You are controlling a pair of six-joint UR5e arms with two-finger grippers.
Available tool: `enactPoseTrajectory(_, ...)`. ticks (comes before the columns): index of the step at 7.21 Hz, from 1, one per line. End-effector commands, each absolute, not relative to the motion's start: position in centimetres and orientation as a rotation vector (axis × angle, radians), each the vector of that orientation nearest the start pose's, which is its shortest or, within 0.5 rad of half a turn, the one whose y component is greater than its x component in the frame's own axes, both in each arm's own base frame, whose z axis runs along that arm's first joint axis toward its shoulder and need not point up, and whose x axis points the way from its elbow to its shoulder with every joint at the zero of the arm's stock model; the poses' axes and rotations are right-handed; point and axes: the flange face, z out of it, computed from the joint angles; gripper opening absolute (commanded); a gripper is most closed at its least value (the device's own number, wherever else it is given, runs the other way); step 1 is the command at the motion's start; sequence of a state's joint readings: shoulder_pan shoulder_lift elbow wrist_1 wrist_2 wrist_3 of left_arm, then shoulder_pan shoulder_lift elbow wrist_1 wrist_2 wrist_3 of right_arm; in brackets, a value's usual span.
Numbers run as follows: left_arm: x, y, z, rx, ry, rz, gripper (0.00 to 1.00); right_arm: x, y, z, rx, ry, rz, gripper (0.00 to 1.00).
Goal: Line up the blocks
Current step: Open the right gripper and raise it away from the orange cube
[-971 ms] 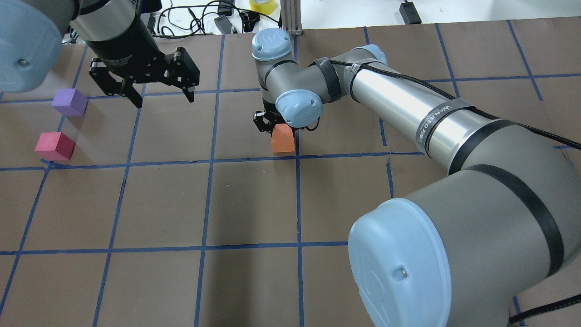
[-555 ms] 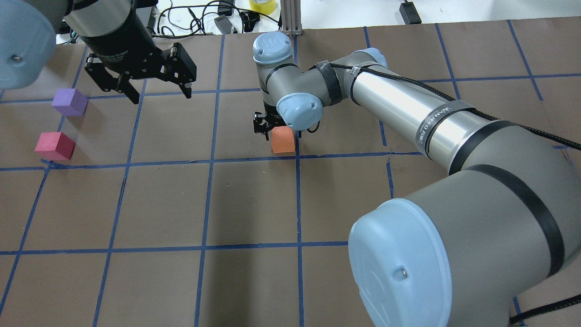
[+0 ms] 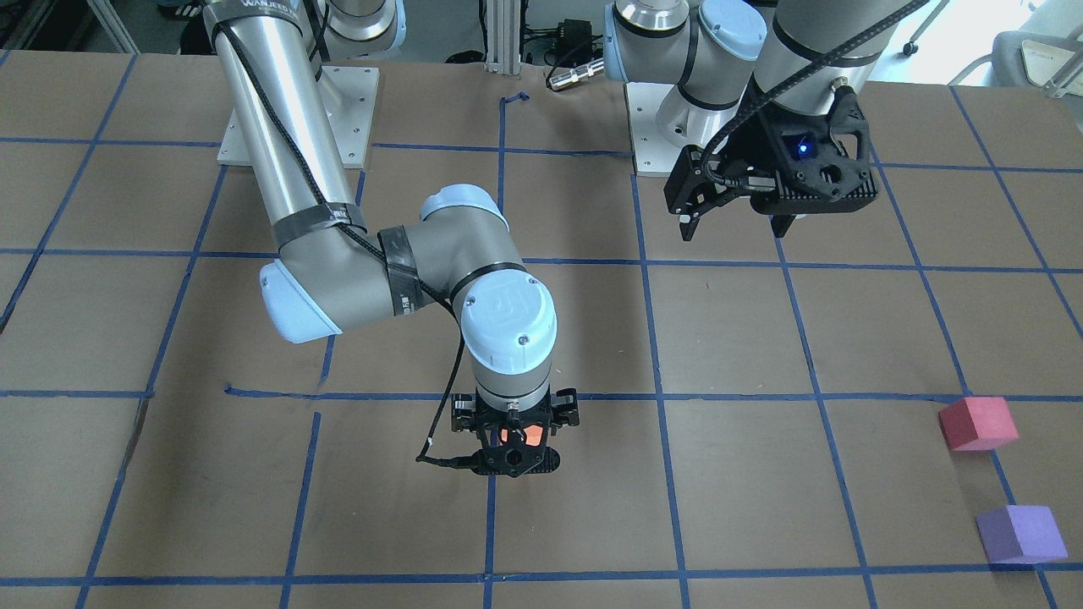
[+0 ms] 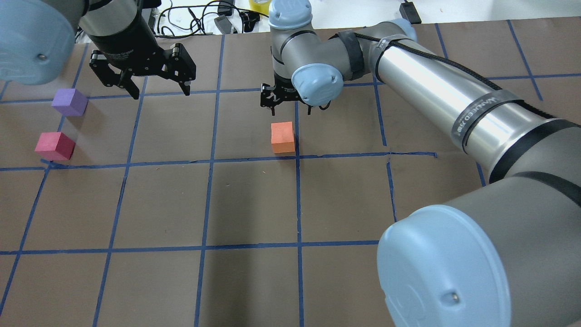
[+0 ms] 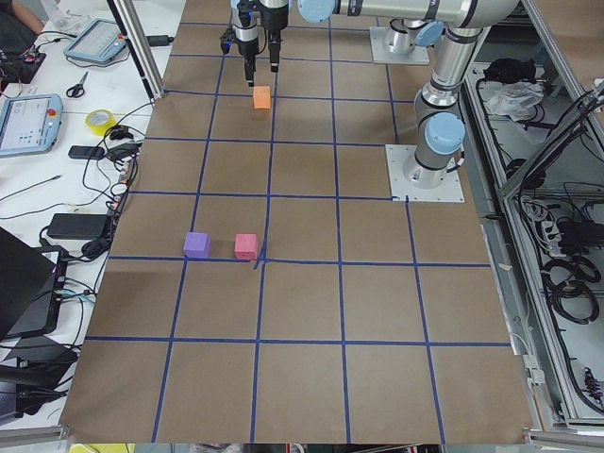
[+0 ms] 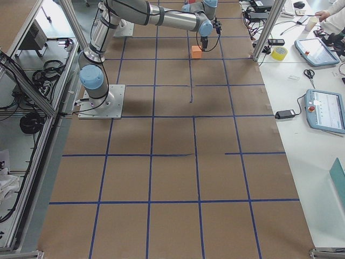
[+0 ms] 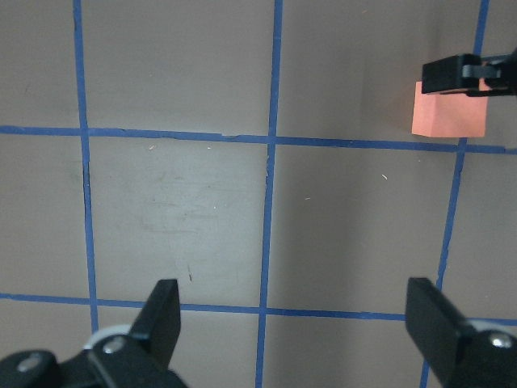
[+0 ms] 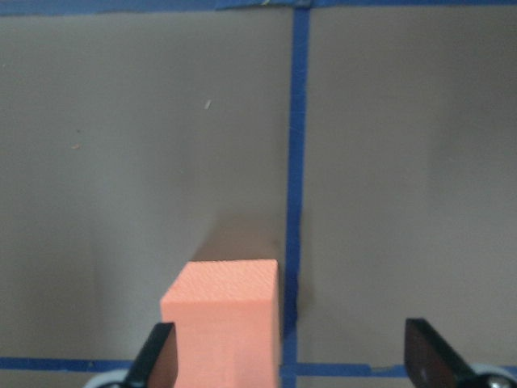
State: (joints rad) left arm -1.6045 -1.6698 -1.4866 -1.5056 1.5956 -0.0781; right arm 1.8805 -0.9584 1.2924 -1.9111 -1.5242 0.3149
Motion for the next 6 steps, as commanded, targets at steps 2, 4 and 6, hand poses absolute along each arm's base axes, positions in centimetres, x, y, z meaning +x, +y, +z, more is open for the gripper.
enactPoseTrajectory(2, -17.2, -60.0, 40.3, 0.033, 3.166, -0.102, 1.0, 17.5, -62.1, 41.3, 0.084, 3.099, 0.181, 1.0)
enactPoseTrajectory(4, -23.9, -62.4, 36.1, 0.113, 3.237, -0.178, 1.0, 15.0, -56.3, 50.2, 0.066, 3.11, 0.068, 1.0)
enactPoseTrajectory(6, -30.1, -62.3, 32.8, -0.047, 3.228, -0.113, 1.0, 15.2, -51.3, 55.0, 0.05, 3.111, 0.017, 1.0)
